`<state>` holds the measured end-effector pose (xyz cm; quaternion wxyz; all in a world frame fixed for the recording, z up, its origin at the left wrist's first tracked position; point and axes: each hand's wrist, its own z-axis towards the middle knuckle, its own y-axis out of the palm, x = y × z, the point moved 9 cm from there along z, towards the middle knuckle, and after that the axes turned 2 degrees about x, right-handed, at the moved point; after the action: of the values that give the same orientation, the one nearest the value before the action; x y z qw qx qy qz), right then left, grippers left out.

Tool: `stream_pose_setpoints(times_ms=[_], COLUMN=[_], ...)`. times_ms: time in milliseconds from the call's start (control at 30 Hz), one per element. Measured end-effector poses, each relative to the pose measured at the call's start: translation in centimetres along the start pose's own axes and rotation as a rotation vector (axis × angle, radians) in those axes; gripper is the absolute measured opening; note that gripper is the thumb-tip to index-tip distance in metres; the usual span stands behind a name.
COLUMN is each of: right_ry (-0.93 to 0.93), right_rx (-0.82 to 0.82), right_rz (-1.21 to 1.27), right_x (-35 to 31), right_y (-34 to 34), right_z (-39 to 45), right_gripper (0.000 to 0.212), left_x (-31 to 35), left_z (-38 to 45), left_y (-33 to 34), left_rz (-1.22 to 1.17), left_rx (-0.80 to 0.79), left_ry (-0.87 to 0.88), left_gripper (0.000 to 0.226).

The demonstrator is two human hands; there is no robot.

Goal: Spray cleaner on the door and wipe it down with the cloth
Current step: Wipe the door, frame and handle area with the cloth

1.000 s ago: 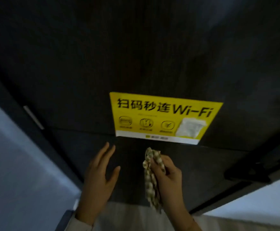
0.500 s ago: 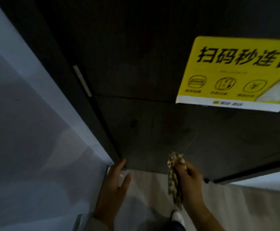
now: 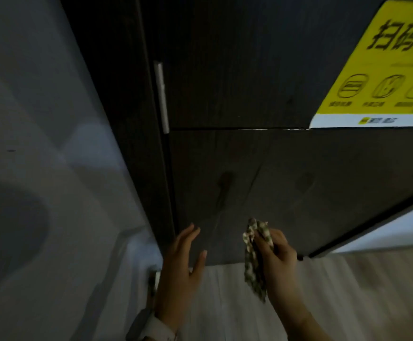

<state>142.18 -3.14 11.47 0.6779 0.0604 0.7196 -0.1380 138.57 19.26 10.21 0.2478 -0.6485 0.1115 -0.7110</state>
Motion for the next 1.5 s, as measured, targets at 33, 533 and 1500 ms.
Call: stream_pose_setpoints(times_ms=[33,533,1500], right_ry=[-0.024,-0.672,-1.655], right_rx=[0.012,0.157,0.117], right_rz=[-0.004,0.253,-0.674], right_x=[1.4,18.8,21.8], right_y=[0.6,2.4,15.0], right_z=[0.4,2.2,5.5], right_gripper=[0.016,0.013,0.027], left_x=[-0.9,-12.2,-9.1], left_z=[0.5,-0.6,10.4], left_y=[0.4,5.4,1.7], left_rz=[0.014,0.258,1.09], left_rx=[0.045,0.367,0.839], left_ry=[0.042,0.752,0.806], left_gripper=[0.036,0.037,0.064])
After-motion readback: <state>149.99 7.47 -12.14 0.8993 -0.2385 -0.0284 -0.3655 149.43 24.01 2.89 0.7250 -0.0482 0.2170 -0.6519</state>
